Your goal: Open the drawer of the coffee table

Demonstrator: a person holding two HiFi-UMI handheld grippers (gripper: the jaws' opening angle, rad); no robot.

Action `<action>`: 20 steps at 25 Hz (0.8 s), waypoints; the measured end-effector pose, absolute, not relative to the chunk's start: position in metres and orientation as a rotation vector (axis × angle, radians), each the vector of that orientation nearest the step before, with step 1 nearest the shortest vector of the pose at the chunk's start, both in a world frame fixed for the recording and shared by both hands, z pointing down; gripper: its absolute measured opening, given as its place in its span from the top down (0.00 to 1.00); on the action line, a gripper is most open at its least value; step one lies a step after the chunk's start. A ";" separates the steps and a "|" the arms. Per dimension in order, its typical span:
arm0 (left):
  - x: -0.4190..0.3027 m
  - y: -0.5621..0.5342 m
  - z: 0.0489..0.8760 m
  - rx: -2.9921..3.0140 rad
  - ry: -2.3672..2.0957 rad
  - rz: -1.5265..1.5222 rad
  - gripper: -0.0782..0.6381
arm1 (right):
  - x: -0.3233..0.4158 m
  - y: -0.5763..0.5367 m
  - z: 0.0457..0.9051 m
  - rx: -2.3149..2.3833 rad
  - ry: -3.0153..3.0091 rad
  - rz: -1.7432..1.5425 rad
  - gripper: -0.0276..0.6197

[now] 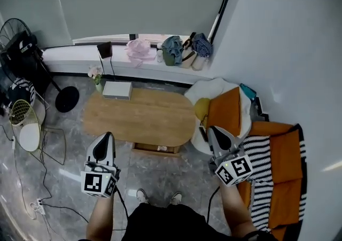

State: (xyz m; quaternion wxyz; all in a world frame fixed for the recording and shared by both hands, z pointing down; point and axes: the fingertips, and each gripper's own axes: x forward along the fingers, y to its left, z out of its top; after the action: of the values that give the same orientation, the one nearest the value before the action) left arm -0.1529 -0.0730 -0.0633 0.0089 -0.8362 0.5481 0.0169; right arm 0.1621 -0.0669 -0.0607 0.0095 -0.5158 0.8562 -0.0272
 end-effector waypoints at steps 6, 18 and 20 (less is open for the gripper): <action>-0.159 -0.043 -0.081 -2.542 1.732 0.085 0.88 | 0.191 -0.038 -0.066 -1.694 2.621 -0.018 0.95; -0.131 -0.037 -0.109 -2.501 1.657 0.144 0.88 | 0.199 -0.028 -0.069 -1.710 2.576 0.021 0.95; -0.130 -0.037 -0.108 -2.507 1.661 0.141 0.88 | 0.197 -0.030 -0.072 -1.706 2.581 0.035 0.95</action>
State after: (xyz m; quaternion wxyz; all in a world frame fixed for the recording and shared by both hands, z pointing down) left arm -0.1296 -0.0368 -0.1082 0.0657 -0.8309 0.5506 0.0467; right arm 0.1975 -0.0296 -0.0721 0.0234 -0.5513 0.8339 0.0114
